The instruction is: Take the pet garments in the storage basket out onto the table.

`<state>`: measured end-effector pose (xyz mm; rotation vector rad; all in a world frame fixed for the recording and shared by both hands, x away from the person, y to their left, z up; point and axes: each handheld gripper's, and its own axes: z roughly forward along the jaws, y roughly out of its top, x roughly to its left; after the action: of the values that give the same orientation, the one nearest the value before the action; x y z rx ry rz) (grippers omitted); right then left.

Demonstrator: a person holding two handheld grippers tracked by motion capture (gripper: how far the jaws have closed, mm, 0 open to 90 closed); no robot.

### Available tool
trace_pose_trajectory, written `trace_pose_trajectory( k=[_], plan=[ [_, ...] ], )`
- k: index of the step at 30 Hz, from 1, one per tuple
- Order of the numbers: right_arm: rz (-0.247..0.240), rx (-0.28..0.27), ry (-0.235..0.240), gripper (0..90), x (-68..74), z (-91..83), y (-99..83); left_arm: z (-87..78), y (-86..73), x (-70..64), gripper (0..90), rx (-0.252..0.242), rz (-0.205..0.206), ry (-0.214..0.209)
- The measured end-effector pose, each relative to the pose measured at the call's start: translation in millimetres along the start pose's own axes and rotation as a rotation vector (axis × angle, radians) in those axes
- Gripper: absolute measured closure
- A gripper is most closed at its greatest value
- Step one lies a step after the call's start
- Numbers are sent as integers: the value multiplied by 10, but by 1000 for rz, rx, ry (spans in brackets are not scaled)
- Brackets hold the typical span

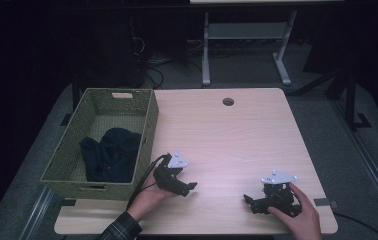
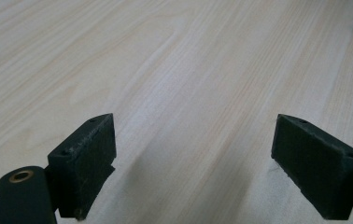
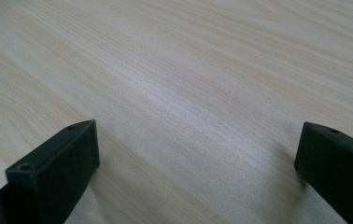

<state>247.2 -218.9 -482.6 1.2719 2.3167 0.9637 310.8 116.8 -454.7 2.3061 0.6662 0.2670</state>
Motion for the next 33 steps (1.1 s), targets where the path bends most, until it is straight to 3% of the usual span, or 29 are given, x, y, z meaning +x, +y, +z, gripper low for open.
trace_pose_trajectory(
  k=[7, 20, 33],
  plan=[
    [0, 0, 0, 0, 0, 0, 0, -48, 78, 35, 133, -8, -7, 17],
    [-1, 0, 0, 0, 0, 0, 0, -164, 210, 47, 134, -1, -9, 15],
    [-4, 0, 0, 0, -2, -2, -2, -334, 380, 98, 133, -31, -22, -1]
  ],
)
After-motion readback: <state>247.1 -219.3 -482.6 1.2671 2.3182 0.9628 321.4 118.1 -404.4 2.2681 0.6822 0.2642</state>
